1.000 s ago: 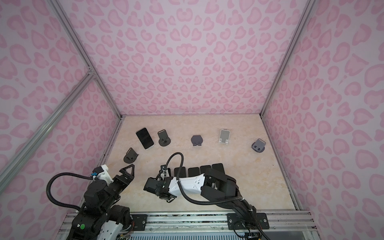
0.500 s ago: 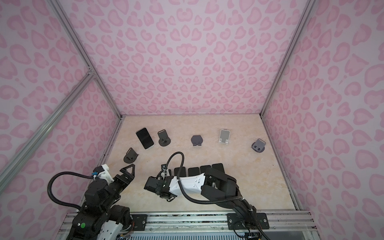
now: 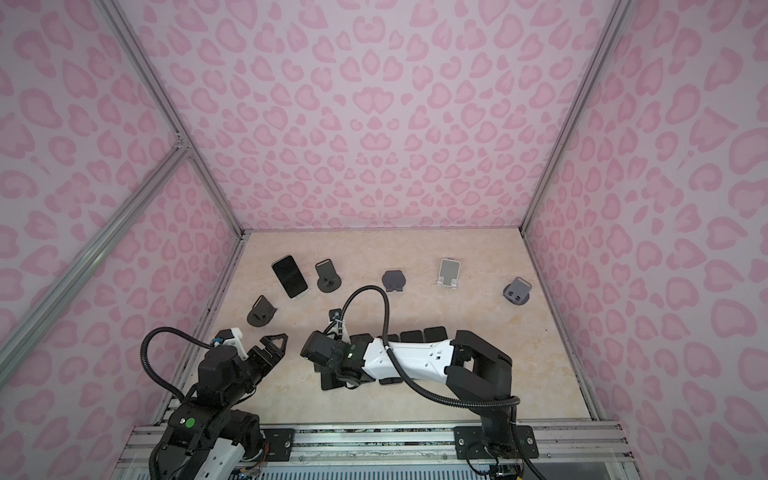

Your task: Remove the phone from the phone stand

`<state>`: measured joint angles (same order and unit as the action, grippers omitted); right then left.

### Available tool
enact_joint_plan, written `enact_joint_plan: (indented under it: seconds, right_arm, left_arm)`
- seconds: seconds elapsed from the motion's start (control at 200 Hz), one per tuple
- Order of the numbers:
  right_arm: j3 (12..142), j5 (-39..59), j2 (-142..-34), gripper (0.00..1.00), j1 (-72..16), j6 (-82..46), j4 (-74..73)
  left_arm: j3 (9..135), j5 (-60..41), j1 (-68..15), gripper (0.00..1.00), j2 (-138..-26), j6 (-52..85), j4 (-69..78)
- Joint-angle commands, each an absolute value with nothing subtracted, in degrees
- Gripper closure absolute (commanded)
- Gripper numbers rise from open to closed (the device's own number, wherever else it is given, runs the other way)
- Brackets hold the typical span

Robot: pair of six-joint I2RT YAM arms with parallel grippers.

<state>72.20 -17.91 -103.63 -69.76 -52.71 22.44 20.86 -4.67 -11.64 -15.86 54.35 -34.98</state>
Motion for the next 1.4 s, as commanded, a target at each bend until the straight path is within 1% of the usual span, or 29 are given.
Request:
enact_joint_plan:
  seconds: [0.0, 0.09, 0.23, 0.355, 0.47, 0.665, 0.875, 1.045, 1.285, 1.395]
  right_arm:
    - [64.69, -16.83, -98.96, 0.11, -65.59, -52.01, 16.49]
    - [58.53, -14.91, -94.67, 0.11, -62.17, -51.41, 12.82]
    - [54.44, -15.26, -90.12, 0.10, -57.92, -48.12, 13.27]
    - [51.33, -14.22, -86.08, 0.10, -53.42, -46.14, 12.24]
    - [48.49, -12.37, -82.85, 0.09, -49.52, -44.83, 9.96]
    - [45.61, -10.71, -80.88, 0.08, -45.89, -43.86, 7.69]
    - [43.28, -9.05, -78.85, 0.08, -43.18, -43.07, 6.33]
    - [42.28, -8.54, -77.76, 0.09, -41.86, -42.59, 5.71]
    - [41.50, -7.75, -76.86, 0.08, -40.69, -42.57, 5.08]
    - [40.29, -7.39, -76.38, 0.09, -40.14, -43.24, 4.32]
  left_arm:
    - [19.16, -7.48, -12.81, 0.06, -18.71, 54.62, -30.13]
    - [19.65, -4.28, -16.42, 0.06, -22.60, 54.07, -28.57]
    - [21.41, 0.54, -22.96, 0.06, -31.22, 54.30, -26.08]
    - [22.54, 1.67, -25.62, 0.05, -39.54, 55.12, -23.21]
    - [22.81, 0.46, -26.73, 0.04, -45.11, 55.61, -18.20]
    - [26.67, 2.36, -32.41, 0.04, -54.98, 55.40, -14.28]
    - [29.55, 5.77, -33.31, 0.03, -58.01, 53.79, -16.73]
    - [27.51, 4.43, -33.65, 0.03, -59.31, 56.55, -14.67]
    - [28.53, 5.07, -37.29, 0.03, -63.91, 58.84, -14.16]
    - [28.02, 5.23, -39.48, 0.03, -65.34, 60.32, -11.66]
